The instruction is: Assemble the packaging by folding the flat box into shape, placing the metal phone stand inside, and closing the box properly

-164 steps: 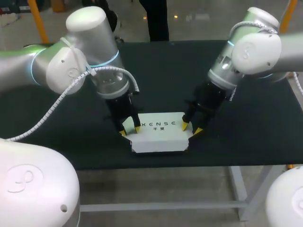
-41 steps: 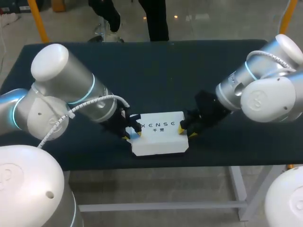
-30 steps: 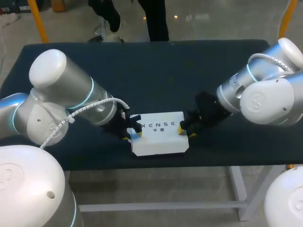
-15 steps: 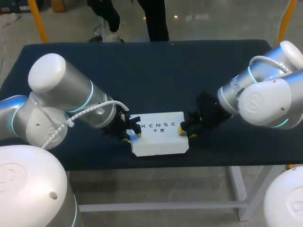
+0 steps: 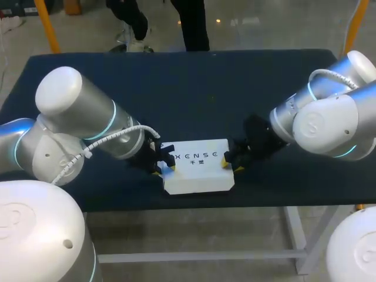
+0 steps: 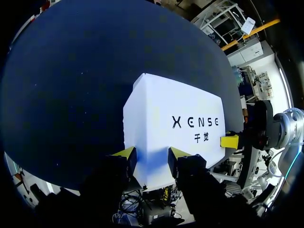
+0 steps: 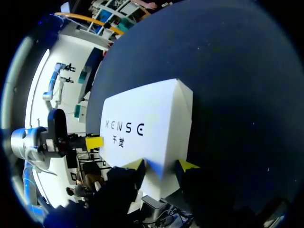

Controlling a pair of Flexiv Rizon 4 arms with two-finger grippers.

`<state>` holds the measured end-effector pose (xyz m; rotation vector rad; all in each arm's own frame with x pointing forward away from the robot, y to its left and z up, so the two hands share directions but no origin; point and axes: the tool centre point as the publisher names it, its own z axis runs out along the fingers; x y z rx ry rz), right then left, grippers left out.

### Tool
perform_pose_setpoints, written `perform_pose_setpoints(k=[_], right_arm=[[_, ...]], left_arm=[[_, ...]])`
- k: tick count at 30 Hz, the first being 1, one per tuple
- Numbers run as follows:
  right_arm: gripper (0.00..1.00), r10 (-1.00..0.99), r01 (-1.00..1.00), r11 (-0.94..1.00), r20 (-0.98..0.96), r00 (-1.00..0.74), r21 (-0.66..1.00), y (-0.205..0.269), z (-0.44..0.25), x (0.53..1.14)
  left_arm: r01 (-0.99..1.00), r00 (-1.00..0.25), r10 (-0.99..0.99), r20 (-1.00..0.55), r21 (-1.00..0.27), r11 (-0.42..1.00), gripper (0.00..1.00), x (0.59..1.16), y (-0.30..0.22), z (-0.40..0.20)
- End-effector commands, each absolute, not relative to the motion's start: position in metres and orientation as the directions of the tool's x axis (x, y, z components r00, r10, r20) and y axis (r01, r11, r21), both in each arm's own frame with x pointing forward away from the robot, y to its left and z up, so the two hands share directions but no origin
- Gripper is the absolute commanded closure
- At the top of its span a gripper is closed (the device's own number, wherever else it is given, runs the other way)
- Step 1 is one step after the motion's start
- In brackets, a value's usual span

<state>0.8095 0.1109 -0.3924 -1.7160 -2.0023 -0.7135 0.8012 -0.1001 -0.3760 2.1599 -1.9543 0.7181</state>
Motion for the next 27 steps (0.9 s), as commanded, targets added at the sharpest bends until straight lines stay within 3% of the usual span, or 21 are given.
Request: perform_pose_setpoints(k=[1, 17, 27], right_arm=[[0.53, 0.774, 0.987, 0.116, 0.611, -0.163, 0.116, 0.1124, -0.3945, 0.8084], [0.53, 0.760, 0.986, 0.105, 0.629, -0.162, 0.128, 0.1125, -0.3954, 0.8081], [0.52, 0.758, 0.989, 0.094, 0.635, -0.148, 0.118, 0.1144, -0.3977, 0.8086]], left_arm=[[-0.966, 0.043, -0.901, 0.431, -0.212, -0.148, 0.54, 0.8003, -0.1043, -0.3787], [-0.983, -0.090, -0.860, 0.503, -0.184, -0.005, 0.53, 0.8006, -0.1039, -0.3808], [-0.990, -0.041, -0.861, 0.507, -0.137, -0.034, 0.56, 0.8043, -0.1071, -0.3846]])
